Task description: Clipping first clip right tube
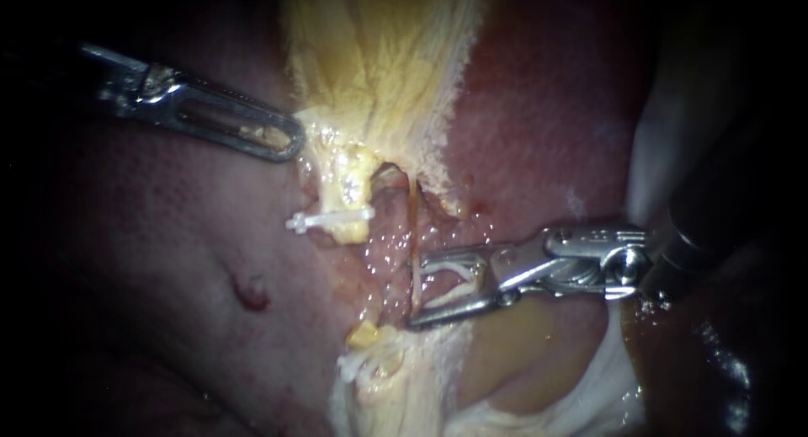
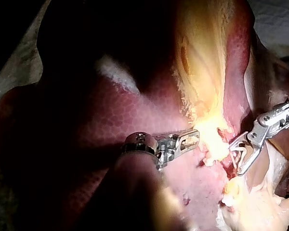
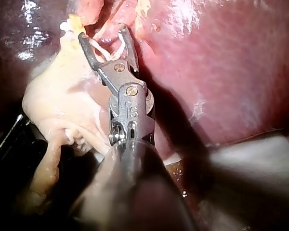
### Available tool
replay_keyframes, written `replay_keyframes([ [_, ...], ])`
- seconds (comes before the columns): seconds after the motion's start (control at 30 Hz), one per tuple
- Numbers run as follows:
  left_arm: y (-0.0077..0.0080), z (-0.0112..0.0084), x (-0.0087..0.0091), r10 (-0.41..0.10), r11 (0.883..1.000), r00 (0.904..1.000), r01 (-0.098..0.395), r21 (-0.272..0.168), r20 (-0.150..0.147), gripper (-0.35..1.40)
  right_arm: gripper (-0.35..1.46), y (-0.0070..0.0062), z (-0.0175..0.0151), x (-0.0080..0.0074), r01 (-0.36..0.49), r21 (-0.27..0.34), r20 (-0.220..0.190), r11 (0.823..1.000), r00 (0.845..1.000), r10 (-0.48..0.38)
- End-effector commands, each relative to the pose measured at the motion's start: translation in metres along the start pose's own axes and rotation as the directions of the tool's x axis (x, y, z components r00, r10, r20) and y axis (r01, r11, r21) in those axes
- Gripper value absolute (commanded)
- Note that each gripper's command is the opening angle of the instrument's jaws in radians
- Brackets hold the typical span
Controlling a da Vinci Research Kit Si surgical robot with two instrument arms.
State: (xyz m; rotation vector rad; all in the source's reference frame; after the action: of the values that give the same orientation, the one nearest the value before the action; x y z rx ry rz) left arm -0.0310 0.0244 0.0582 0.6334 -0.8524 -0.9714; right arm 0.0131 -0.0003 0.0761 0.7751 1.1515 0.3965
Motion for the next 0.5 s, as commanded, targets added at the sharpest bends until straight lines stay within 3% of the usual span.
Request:
replay_keyframes([
  [0.03,0.0000,0.0000,0.0000,0.000,1.000,1.0000,0.000,0.000,0.000,-0.35,0.50,0.0000,0.0002,0.0001,0.001,0.013,-0.003,1.000,1.000,-0.001],
  [0.23,0.0000,0.0000,0.0000,0.000,1.000,1.0000,0.000,0.000,0.000,-0.35,0.49,-0.0001,0.0012,0.0004,0.029,0.098,-0.003,0.995,1.000,-0.029],
  [0.5,0.0001,0.0001,0.0000,0.000,1.000,1.0000,0.000,0.000,0.000,-0.35,0.49,-0.0004,0.0020,0.0004,0.028,0.104,-0.017,0.994,1.000,-0.026],
])
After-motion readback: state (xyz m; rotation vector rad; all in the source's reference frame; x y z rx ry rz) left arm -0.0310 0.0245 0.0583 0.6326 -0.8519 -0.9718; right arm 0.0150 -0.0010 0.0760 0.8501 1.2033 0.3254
